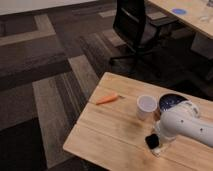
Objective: Place the eraser on the white sponge
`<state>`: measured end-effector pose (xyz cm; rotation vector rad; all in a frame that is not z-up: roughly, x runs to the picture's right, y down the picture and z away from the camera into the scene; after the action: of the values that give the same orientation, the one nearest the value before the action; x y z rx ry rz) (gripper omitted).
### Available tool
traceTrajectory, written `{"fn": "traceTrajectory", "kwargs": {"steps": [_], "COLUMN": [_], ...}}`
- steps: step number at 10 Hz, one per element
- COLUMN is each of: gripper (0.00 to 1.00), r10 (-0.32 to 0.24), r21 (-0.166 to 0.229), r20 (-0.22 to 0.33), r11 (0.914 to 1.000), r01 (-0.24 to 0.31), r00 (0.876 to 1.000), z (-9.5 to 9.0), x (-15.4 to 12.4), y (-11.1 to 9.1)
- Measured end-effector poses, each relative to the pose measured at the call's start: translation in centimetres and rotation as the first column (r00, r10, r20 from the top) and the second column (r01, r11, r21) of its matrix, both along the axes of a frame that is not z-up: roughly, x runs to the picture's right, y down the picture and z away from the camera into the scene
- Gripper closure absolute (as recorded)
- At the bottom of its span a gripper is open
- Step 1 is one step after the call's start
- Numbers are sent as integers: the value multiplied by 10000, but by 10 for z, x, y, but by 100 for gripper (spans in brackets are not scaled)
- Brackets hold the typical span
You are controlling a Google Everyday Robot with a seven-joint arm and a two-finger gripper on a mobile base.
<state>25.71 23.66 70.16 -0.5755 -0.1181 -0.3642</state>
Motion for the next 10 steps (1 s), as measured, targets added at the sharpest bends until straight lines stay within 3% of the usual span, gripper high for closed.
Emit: {"fn": "traceTrajectory", "kwargs": {"steps": [2, 3, 6, 7, 10], "gripper": [86, 73, 27, 20, 20], "r10": [-3, -3, -1, -1, 0], "r21": [2, 2, 0, 0, -1], "r20": [5, 5, 6, 6, 6], "r11": [10000, 10000, 10000, 10000, 10000], "r01": [3, 3, 1, 1, 0], "r00": [10000, 10000, 10000, 10000, 10000], "z": [0, 0, 0, 0, 0], "x": [0, 0, 0, 0, 0], "y": [0, 0, 0, 0, 0]}}
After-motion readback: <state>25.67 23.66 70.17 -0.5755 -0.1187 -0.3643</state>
